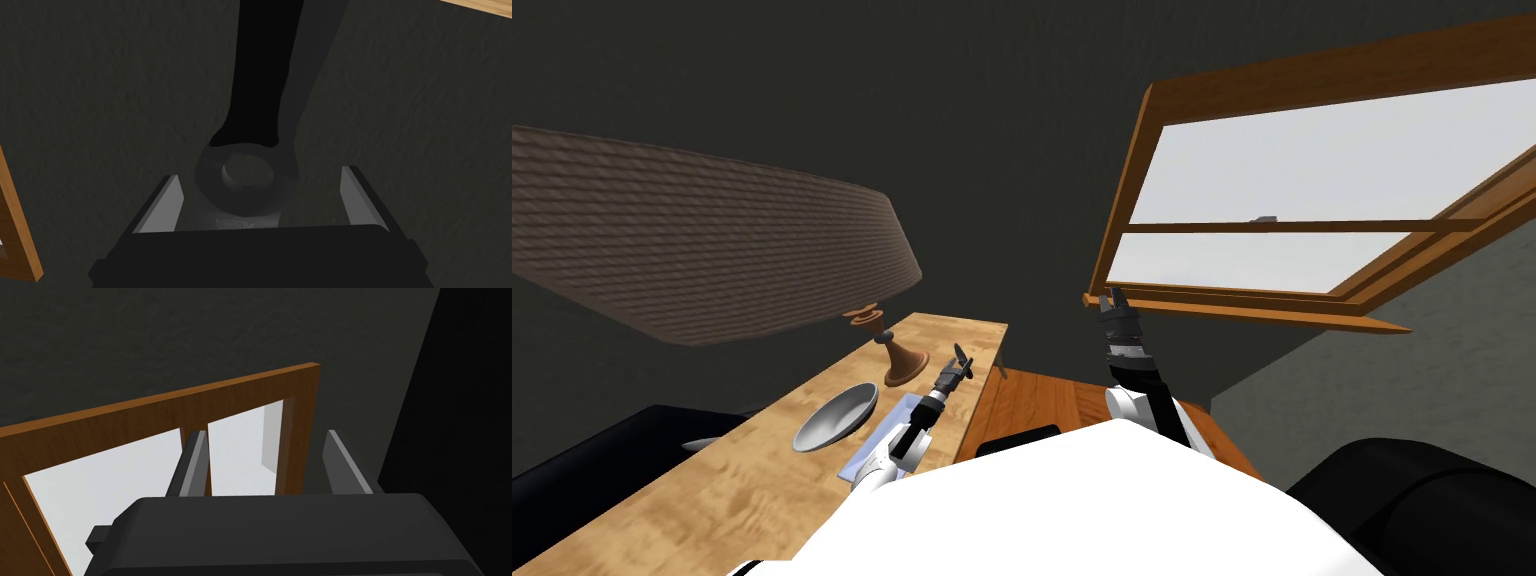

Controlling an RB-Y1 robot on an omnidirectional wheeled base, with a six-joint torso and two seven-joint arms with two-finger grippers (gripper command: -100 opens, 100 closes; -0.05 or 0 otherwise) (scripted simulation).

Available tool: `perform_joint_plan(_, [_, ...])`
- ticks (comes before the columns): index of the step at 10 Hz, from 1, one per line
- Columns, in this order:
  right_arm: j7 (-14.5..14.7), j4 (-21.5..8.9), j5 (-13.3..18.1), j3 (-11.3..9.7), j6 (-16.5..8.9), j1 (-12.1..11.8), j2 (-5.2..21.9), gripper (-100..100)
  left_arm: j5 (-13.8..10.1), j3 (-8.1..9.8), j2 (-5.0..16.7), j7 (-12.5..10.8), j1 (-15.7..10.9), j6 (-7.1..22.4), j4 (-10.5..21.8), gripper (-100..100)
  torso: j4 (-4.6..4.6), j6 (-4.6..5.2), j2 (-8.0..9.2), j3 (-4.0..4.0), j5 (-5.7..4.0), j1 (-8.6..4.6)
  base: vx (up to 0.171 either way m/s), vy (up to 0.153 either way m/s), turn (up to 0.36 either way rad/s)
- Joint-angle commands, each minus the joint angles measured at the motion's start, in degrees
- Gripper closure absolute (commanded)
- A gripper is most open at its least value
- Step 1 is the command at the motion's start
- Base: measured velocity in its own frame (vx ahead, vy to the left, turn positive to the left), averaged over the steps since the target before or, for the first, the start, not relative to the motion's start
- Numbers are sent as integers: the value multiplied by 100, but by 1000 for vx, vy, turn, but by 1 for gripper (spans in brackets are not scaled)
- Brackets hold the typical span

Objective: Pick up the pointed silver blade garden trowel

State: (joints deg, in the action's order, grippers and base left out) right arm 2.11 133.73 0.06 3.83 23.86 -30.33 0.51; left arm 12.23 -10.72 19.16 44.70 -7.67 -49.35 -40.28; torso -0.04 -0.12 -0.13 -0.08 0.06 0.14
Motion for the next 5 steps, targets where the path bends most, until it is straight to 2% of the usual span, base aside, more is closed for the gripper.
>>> perform_joint_plan(1, [0,0,0,0,0,0,0,0,286,132,-128,-9,-23,92,-33,-100,0,0,0,0,0,0,-13,59,48])
perform_joint_plan(2, [0,0,0,0,0,0,0,0,354,132,-128,-9,-23,92,-33,-100,0,1,0,0,1,1,-4,24,-1])
perform_joint_plan(3, [0,0,0,-1,0,0,0,0,579,404,-381,-53,-43,327,-235,-100,-1,1,-2,-1,-1,-9,-13,58,99])
perform_joint_plan(4, [0,0,0,0,0,0,0,0,746,404,-381,-53,-43,327,-235,-100,0,0,-1,-1,0,-1,-11,59,44])
perform_joint_plan(5, [0,0,0,0,0,0,0,0,806,404,-381,-53,-43,327,-235,-100,0,1,-1,0,1,0,1,26,-11])
